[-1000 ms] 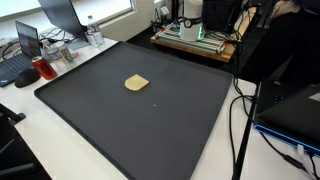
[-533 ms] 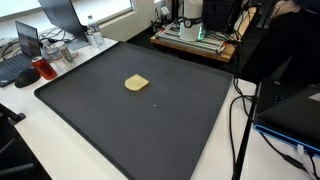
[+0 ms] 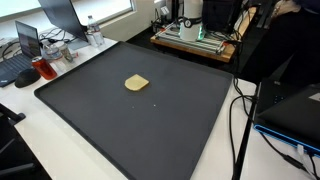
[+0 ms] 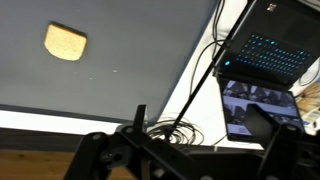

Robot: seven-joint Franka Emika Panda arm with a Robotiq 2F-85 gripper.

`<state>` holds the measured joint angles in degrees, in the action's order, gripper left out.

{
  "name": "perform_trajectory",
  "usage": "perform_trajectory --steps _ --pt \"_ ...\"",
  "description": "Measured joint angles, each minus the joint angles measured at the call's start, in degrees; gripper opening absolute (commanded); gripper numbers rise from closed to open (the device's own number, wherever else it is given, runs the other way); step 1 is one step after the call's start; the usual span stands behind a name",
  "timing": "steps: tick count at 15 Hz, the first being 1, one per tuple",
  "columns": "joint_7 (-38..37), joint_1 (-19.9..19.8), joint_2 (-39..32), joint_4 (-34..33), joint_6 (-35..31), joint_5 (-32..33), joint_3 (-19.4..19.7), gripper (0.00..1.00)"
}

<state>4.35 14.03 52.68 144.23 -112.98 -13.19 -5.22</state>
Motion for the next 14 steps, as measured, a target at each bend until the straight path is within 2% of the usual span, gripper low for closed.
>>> perform_trajectory --steps 2,4,14 --pt "0.4 4.1 2.4 0.0 0.0 -1.4 -2.4 1.0" --pt "0.4 6.6 4.0 0.0 0.0 -1.8 -3.6 1.0" --pt "1.1 6.8 4.4 0.5 0.0 -1.9 -3.5 1.0"
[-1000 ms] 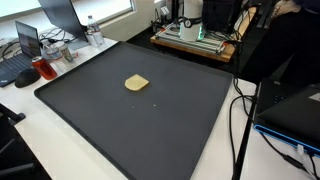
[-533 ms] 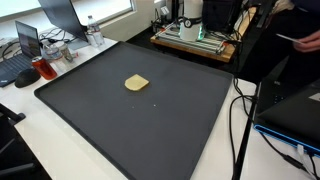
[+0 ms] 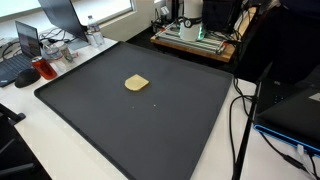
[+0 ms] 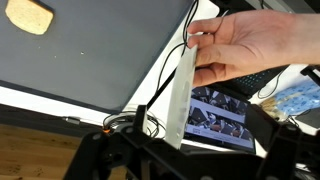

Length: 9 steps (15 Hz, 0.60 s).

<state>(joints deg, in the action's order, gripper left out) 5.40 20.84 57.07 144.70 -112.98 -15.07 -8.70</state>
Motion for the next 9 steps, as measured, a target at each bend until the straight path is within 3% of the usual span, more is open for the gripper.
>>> perform_trajectory --steps 3,9 --pt "0.0 -0.3 0.0 0.0 0.0 0.0 0.0 0.96" --pt "0.4 -0.4 -0.5 -0.1 -0.2 0.2 -0.1 1.0"
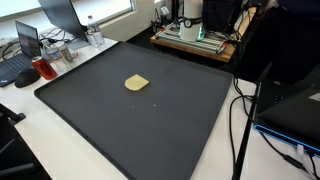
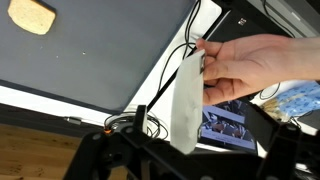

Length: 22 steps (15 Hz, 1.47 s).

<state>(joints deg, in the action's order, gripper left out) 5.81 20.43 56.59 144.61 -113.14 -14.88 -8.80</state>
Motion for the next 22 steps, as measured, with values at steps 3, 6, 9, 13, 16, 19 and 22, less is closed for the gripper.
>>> perform_trajectory --steps 3,6,9,13,16,19,22 --pt "0.7 -0.1 0.0 0.0 0.0 0.2 0.0 0.9" --pt "1.4 -0.5 0.0 0.0 -0.1 0.3 0.2 0.8" --pt "1.5 -0.5 0.0 -0.1 -0.4 0.3 0.1 0.57" --pt "1.7 -0.5 0.0 -0.1 -0.5 0.3 0.1 0.36" --pt "1.9 -0.5 0.0 -0.1 -0.5 0.3 0.1 0.21" --pt "2.1 -0.5 0.0 -0.1 -0.5 0.3 0.1 0.11" --pt "2.3 -0.5 0.0 -0.1 -0.5 0.3 0.1 0.0"
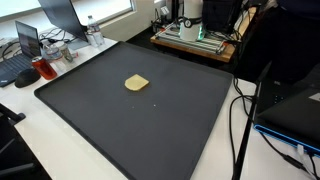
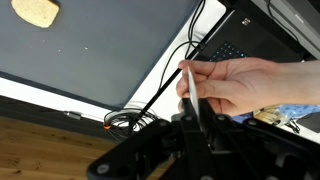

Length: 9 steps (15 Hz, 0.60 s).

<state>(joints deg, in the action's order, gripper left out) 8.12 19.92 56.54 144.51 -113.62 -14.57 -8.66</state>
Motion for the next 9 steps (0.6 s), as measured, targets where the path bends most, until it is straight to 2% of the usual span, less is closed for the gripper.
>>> perform_trajectory --steps 9 --pt "0.2 -0.6 -0.4 -0.1 0.0 1.6 -0.2 0.01"
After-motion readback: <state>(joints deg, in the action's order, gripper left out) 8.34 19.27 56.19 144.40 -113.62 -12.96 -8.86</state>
